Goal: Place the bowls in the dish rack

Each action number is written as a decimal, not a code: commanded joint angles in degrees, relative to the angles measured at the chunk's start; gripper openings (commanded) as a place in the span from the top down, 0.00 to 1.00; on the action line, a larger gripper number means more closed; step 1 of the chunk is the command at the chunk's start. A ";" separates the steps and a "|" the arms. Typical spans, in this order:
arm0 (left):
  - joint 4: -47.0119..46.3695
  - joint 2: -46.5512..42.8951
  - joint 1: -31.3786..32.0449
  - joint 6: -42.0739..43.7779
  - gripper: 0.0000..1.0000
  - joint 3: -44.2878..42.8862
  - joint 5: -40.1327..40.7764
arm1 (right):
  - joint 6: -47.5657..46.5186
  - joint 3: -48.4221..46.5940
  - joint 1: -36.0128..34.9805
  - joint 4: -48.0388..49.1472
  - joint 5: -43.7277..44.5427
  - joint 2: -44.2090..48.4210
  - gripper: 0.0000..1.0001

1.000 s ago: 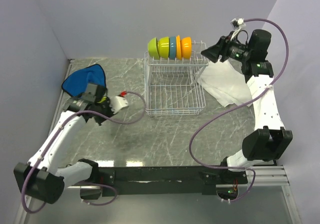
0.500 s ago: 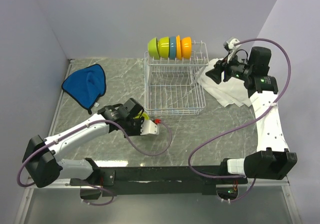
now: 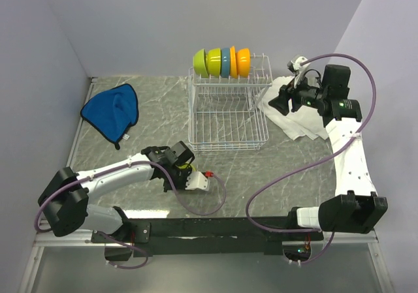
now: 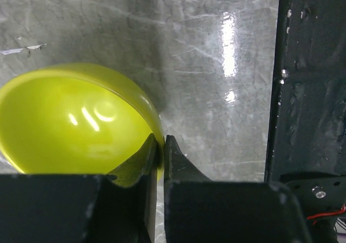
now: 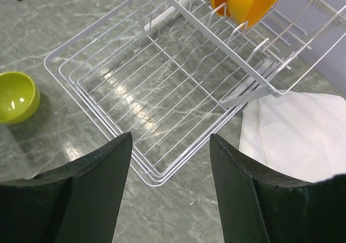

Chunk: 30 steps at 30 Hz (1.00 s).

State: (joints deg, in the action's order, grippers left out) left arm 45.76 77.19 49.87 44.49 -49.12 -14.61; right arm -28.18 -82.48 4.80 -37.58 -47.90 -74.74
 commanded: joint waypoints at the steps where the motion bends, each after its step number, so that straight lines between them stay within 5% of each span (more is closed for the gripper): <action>1: -2.87 -1.34 0.41 -1.77 0.87 0.52 0.46 | -3.98 -1.54 0.04 -2.67 -0.88 -0.85 0.33; 5: -0.50 -4.05 0.41 -2.92 0.66 -1.06 0.37 | -5.82 -2.07 -0.75 -3.55 -1.14 -1.20 0.33; 11: 2.14 -14.93 0.41 -3.17 0.51 -5.36 1.16 | -12.76 -5.32 -3.47 -8.99 0.00 -2.25 0.33; 14: 1.88 -19.52 -0.90 -9.93 0.45 -8.35 5.90 | -24.42 -4.98 -9.35 -14.18 3.33 -1.11 0.33; 22: -4.45 -19.72 -32.79 -32.57 0.17 -10.38 7.32 | -35.27 3.28 -37.45 -16.83 11.60 -1.80 0.31; 30: -8.58 -16.46 -57.23 -52.22 0.12 -10.54 5.56 | -33.87 1.70 -53.39 -12.36 15.20 -12.00 0.35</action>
State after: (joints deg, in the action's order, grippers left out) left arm 40.62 60.73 2.63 4.99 -58.08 -8.36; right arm -61.01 -79.46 -42.96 -53.25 -35.57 -83.50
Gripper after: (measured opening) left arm 0.876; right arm 0.656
